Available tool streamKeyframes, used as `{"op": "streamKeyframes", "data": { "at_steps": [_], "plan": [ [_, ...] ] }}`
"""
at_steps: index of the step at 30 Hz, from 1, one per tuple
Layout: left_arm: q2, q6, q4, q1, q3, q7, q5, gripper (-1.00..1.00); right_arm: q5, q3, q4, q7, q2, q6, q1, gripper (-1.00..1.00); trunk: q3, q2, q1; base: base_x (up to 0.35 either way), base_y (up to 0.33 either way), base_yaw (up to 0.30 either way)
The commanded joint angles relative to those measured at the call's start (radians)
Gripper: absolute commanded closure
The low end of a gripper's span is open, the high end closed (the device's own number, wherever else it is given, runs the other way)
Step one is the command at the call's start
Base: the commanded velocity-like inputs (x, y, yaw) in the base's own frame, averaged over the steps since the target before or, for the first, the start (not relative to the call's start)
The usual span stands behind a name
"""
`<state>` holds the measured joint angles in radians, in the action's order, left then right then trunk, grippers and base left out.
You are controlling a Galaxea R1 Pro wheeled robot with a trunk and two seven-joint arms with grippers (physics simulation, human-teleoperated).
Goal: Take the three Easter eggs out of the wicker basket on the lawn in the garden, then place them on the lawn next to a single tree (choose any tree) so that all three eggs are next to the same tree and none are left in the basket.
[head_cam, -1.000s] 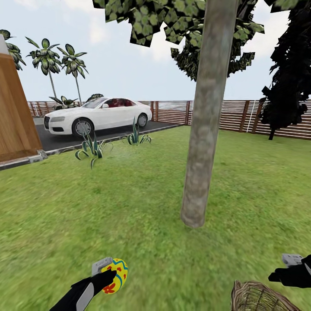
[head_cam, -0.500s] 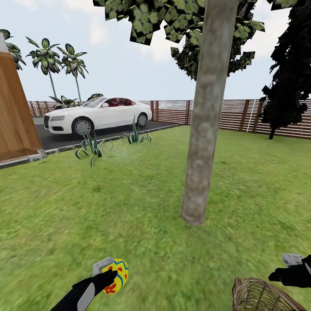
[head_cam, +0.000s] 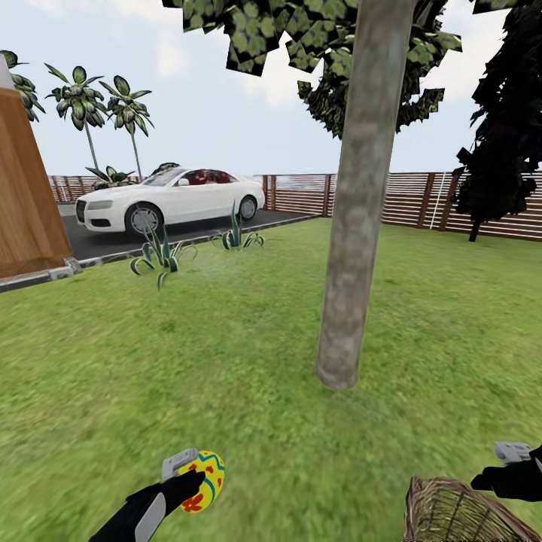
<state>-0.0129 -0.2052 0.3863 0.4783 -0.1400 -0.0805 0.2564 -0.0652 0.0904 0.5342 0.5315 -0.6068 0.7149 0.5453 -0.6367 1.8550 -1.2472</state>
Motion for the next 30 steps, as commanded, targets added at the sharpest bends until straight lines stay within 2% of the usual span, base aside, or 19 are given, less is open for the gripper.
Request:
{"op": "streamKeyframes", "data": {
  "at_steps": [1, 30],
  "plan": [
    [-0.001, -0.008, 0.002, 0.000, -0.008, -0.004, 0.006, 1.00, -0.007, 0.006, 0.001, -0.001, -0.001, 0.004, 0.001, -1.00, -0.004, 0.008, -0.004, 0.000, 0.000, 0.000],
    [-0.001, -0.008, 0.002, 0.000, -0.008, -0.004, 0.007, 1.00, -0.008, 0.008, 0.000, -0.001, 0.007, 0.005, 0.001, -1.00, -0.095, 0.211, -0.115, 0.000, 0.000, 0.000]
  ]
}}
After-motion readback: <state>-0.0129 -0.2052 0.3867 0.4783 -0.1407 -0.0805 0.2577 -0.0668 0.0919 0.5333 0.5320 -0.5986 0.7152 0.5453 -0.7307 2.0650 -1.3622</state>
